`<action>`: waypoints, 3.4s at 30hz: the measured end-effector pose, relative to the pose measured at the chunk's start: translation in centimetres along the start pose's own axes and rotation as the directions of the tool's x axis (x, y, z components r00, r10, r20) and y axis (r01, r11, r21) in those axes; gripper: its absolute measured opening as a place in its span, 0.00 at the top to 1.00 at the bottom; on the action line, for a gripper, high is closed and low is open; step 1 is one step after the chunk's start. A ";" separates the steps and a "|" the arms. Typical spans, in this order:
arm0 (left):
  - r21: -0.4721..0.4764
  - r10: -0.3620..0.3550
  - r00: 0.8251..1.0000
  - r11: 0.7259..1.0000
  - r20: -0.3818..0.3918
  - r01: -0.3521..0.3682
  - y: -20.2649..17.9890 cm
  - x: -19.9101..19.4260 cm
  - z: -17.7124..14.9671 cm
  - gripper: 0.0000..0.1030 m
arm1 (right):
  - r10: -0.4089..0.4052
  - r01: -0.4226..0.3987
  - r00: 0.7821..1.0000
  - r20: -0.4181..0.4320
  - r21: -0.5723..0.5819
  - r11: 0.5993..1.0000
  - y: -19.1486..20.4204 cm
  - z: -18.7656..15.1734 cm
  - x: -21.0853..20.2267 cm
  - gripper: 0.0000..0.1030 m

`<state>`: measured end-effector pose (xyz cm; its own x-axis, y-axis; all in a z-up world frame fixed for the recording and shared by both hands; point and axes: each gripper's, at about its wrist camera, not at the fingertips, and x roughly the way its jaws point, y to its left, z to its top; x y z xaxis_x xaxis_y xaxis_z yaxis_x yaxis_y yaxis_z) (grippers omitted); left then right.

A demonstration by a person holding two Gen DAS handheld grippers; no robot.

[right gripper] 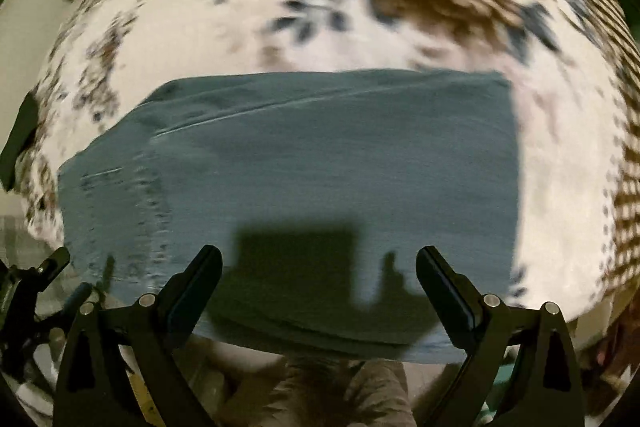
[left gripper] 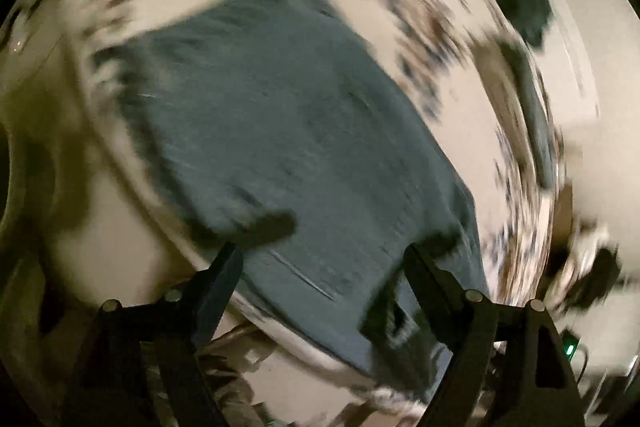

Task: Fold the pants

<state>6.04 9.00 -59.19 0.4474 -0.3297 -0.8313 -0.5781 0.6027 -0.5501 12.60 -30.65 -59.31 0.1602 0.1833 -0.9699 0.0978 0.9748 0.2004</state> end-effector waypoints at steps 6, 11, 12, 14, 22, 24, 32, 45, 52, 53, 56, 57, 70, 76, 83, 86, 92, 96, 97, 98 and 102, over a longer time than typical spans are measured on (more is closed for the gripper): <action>-0.135 -0.021 0.994 0.990 0.111 0.036 5.2 -0.6 3.7 0.21 | 0.019 -0.020 1.000 -0.020 -0.065 0.998 5.1 -0.6 2.2 0.04; -0.213 -0.035 0.991 0.975 0.132 0.062 7.4 1.4 5.8 0.21 | 0.008 -0.010 1.000 -0.027 -0.084 0.996 7.1 -0.2 4.1 0.04; -0.215 -0.028 0.991 0.975 0.129 0.056 7.6 1.8 6.1 0.21 | 0.009 -0.011 1.000 -0.027 -0.085 0.996 7.2 -0.1 4.3 0.04; -0.211 -0.025 0.990 0.976 0.137 0.053 7.3 2.4 6.3 0.21 | 0.007 -0.010 1.000 -0.028 -0.087 0.996 7.6 0.2 4.9 0.04; -0.242 -0.060 0.986 0.965 0.154 0.097 9.7 1.0 4.8 0.21 | 0.003 -0.006 0.999 -0.044 -0.069 0.998 6.9 -0.6 5.5 0.04; -0.285 -0.072 0.983 0.951 0.168 0.119 11.1 0.9 4.3 0.21 | 0.002 -0.005 0.999 -0.047 -0.072 0.997 6.6 -0.8 5.5 0.04; -0.222 -0.108 0.967 0.962 0.232 0.161 9.9 0.4 6.5 0.21 | 0.016 -0.017 0.999 -0.046 -0.040 0.999 5.5 -0.9 5.3 0.04; -0.176 -0.114 0.950 0.970 0.291 0.170 9.6 1.3 7.7 0.48 | 0.044 -0.044 0.998 -0.053 -0.005 0.999 5.1 -1.0 5.2 0.04; -0.184 -0.222 0.928 0.941 0.298 0.284 11.4 1.1 6.9 0.41 | 0.063 -0.063 0.997 -0.053 0.007 0.998 4.6 -1.1 4.9 0.04; -0.193 -0.239 0.924 0.933 0.300 0.304 11.8 1.1 6.7 0.41 | 0.066 -0.065 0.996 -0.054 0.008 0.998 4.6 -1.1 4.9 0.04; -0.219 -0.266 0.911 0.914 0.316 0.342 12.3 1.4 6.7 0.37 | 0.087 -0.087 0.994 -0.060 0.017 0.996 4.5 -1.1 5.0 0.04; -0.216 -0.273 0.906 0.911 0.324 0.352 12.0 1.4 6.8 0.27 | 0.092 -0.091 0.994 -0.062 0.016 0.996 4.5 -1.1 5.0 0.04; -0.055 -0.158 0.926 0.981 0.342 0.188 7.5 -0.3 6.5 0.71 | 0.120 -0.119 0.992 -0.036 0.037 0.992 4.3 -1.9 4.7 0.04; 0.149 -0.186 0.898 0.979 0.399 0.137 0.4 -4.8 4.6 0.74 | 0.143 -0.142 0.990 -0.010 0.068 0.988 2.3 -2.3 4.2 0.04; 0.528 -0.288 0.919 0.842 0.270 0.109 -13.5 -7.3 -3.9 0.75 | 0.161 -0.167 0.986 0.051 0.174 0.970 -3.7 -4.1 1.0 0.04; 0.643 -0.289 0.942 0.757 0.168 0.118 -18.5 -4.8 -9.4 0.75 | 0.143 -0.156 0.987 0.073 0.217 0.964 -6.8 -4.9 -0.7 0.04; 0.717 -0.188 0.980 0.675 -0.060 0.173 -23.8 4.7 -18.6 0.92 | 0.075 -0.104 0.991 0.114 0.280 0.954 -13.9 -6.2 -4.3 0.04; 0.733 -0.094 0.979 0.651 -0.180 0.197 -25.1 9.9 -22.9 1.00 | 0.056 -0.091 0.991 0.122 0.306 0.948 -18.0 -6.4 -5.5 0.04; 0.729 -0.076 0.977 0.655 -0.197 0.198 -25.2 10.3 -23.5 1.00 | 0.059 -0.095 0.990 0.125 0.311 0.945 -18.6 -6.4 -5.7 0.04; 0.726 -0.061 0.978 0.661 -0.200 0.190 -25.4 10.2 -23.9 1.00 | 0.067 -0.104 0.990 0.128 0.315 0.943 -19.2 -6.3 -5.8 0.04; 0.736 -0.001 0.989 0.668 -0.147 0.110 -25.5 7.8 -23.5 0.92 | 0.177 -0.211 0.975 0.135 0.311 0.927 -19.8 -5.4 -6.1 0.04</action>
<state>8.21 -26.03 -53.51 0.3428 -0.4337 -0.8333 0.1658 0.9011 -0.4007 4.35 -50.42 -58.07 0.3057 0.3339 -0.8917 0.3619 0.8254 0.4332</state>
